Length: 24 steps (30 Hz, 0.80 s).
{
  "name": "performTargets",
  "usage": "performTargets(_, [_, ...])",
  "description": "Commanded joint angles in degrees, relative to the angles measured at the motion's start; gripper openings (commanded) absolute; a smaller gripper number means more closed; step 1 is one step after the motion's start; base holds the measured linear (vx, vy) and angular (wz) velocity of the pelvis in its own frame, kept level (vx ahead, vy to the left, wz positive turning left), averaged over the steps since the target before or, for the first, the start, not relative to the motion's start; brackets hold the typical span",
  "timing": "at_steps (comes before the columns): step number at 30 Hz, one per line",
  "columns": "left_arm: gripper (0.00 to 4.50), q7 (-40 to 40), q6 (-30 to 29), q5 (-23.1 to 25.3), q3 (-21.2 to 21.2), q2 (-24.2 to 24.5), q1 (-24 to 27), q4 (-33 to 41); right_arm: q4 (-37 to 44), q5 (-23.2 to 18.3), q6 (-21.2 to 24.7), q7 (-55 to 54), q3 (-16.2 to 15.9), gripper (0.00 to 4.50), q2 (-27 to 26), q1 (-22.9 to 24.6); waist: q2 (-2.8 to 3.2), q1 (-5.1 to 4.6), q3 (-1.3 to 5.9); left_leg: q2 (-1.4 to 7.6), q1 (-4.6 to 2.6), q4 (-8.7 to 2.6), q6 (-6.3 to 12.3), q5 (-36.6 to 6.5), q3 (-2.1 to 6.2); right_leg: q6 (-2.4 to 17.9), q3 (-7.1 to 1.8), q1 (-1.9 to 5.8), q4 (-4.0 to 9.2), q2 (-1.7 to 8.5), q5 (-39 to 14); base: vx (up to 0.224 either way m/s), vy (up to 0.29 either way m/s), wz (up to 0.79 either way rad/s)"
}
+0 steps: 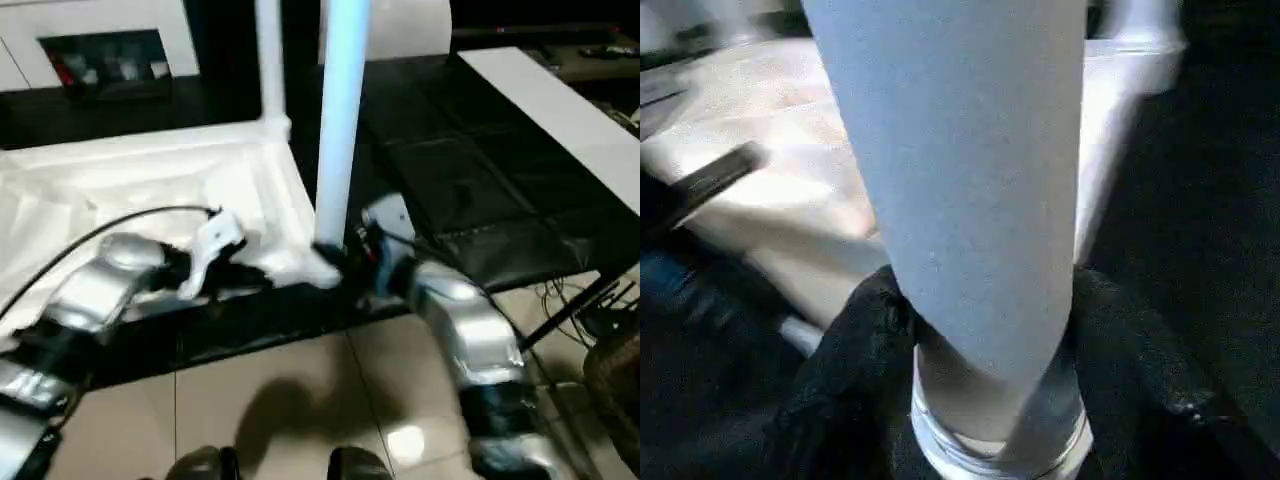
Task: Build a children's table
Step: Rotate leg to tighten
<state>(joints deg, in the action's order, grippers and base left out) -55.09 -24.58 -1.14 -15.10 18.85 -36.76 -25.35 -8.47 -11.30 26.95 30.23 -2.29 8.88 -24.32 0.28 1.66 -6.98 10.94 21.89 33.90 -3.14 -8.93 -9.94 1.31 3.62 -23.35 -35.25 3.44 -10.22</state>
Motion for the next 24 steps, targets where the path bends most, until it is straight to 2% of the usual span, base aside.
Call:
performTargets(1, [0.00,9.3,-0.3,-2.3,2.0,-7.1,-2.9,0.2,-3.5,-0.2,1.1,-2.9,-8.6,1.95,-7.4,-1.0,-0.53,0.20,4.10,1.43,-0.90,-3.89,0.25,-12.4,0.76,10.3,-2.74,2.26,5.16,4.43,-20.6,0.000,0.000,0.00])
performTargets(2, [0.00,11.0,-0.2,-1.9,2.2,-8.0,-3.1,-0.1,-5.0,0.7,0.3,-4.8,-8.6,1.95,-8.5,-1.7,-0.60,0.25,4.22,1.47,-1.08,-3.86,0.33,-12.1,0.72,10.0,-2.82,2.45,5.24,4.55,-20.0,0.000,0.000,0.00])
performTargets(5, [0.00,17.5,0.8,0.1,2.9,-11.5,-4.0,-1.2,-10.0,2.6,-2.0,-13.3,-5.8,1.95,-14.1,-3.6,-0.48,0.16,4.34,1.46,-1.02,-3.92,1.15,-11.2,0.55,10.5,-2.96,2.43,5.14,4.38,-16.7,0.000,0.000,0.00])
performTargets(6, [0.00,17.5,0.8,0.1,2.9,-11.5,-4.0,-1.2,-10.0,2.6,-2.0,-13.3,-5.8,2.30,-14.1,-3.6,-0.43,0.24,4.38,1.48,-1.07,-3.94,1.34,-11.1,0.56,10.4,-2.96,2.47,5.16,4.41,-16.4,0.000,0.000,0.00])
performTargets(8, [0.00,19.5,1.0,0.8,3.1,-12.6,-3.9,-0.8,-10.8,4.1,-4.5,-15.5,-5.6,2.65,-15.3,-3.7,-0.41,0.39,4.43,1.50,-0.92,-3.99,1.92,-10.4,0.53,10.1,-2.97,2.66,5.02,4.35,-14.7,0.000,0.000,0.00])
performTargets(9, [0.00,19.6,1.0,0.8,3.1,-12.7,-3.9,-0.7,-10.8,4.1,-4.7,-15.5,-5.5,2.65,-15.4,-3.6,-0.41,0.36,4.40,1.51,-0.91,-4.02,1.97,-10.5,0.53,10.1,-2.97,2.60,5.04,4.37,-14.7,0.000,0.000,0.00])
performTargets(10, [0.00,19.8,1.4,1.5,3.1,-12.7,-3.6,-0.5,-10.5,3.6,-5.8,-16.1,-3.6,2.70,-16.3,-3.7,-0.35,0.39,4.33,1.42,-0.84,-4.08,2.12,-11.0,0.58,9.8,-2.93,2.72,5.12,4.40,-15.5,0.000,0.000,0.00])
performTargets(11, [0.00,18.8,1.5,1.7,2.9,-12.1,-3.2,0.0,-9.7,3.1,-6.5,-15.3,-2.9,2.92,-15.9,-3.4,-0.35,0.38,4.30,1.48,-0.86,-4.12,2.19,-11.5,0.59,9.6,-2.96,2.66,5.23,4.48,-16.1,0.000,0.000,0.00])
performTargets(12, [0.00,18.1,1.3,1.7,2.7,-11.7,-2.9,0.3,-9.4,3.0,-7.1,-15.0,-2.6,2.92,-15.5,-3.4,-0.19,0.37,4.30,1.51,-0.86,-4.17,2.03,-12.0,0.67,9.2,-2.90,2.68,5.29,4.45,-17.1,0.000,0.000,0.00])
performTargets(15, [0.00,15.0,1.1,1.6,2.2,-9.5,-1.6,1.4,-7.5,2.6,-9.3,-11.4,-1.7,3.17,-12.3,-2.4,-0.14,0.24,4.34,1.64,-0.65,-4.32,2.07,-12.4,0.81,9.0,-2.85,2.88,5.20,4.40,-16.0,0.000,0.000,0.00])
performTargets(17, [0.00,13.0,1.2,1.5,1.7,-8.2,-0.9,1.9,-6.1,1.2,-8.8,-9.2,-0.7,3.51,-10.6,-1.7,-0.31,0.15,4.45,1.58,-0.50,-4.21,2.70,-11.4,0.76,9.7,-2.88,3.02,4.98,4.38,-14.0,0.000,0.000,0.00])
performTargets(19, [0.00,10.7,1.8,1.6,1.1,-6.4,-0.2,2.2,-3.9,-1.4,-8.3,-5.2,0.5,3.63,-8.2,-0.8,-0.36,0.20,4.41,1.50,-0.46,-4.04,3.60,-10.6,0.62,10.1,-2.92,3.06,5.09,4.40,-13.5,0.000,0.000,0.00])
performTargets(21, [0.00,7.7,2.9,1.9,0.4,-4.1,0.6,2.3,-1.6,-2.2,-9.0,0.5,0.4,3.71,-4.1,0.2,-0.40,0.29,4.53,1.60,-0.33,-3.97,4.11,-9.4,0.53,10.4,-2.96,3.16,4.88,4.33,-11.9,0.000,0.000,0.00])
performTargets(23, [0.00,4.6,4.7,2.0,-0.2,-2.1,1.2,2.3,0.1,-2.7,-9.4,6.0,0.2,3.99,-0.1,1.1,-0.42,0.53,4.64,1.54,-0.27,-3.85,4.97,-7.9,0.50,10.7,-2.93,3.26,4.70,4.24,-9.8,0.000,0.000,0.00])
performTargets(24, [0.00,0.8,6.9,2.0,-1.1,0.2,1.9,2.5,1.3,-4.2,-8.9,11.6,0.8,3.99,4.2,1.6,-0.53,0.57,4.65,1.55,-0.26,-3.80,5.19,-7.6,0.46,10.8,-2.95,3.33,4.65,4.14,-9.2,0.000,0.000,0.00])
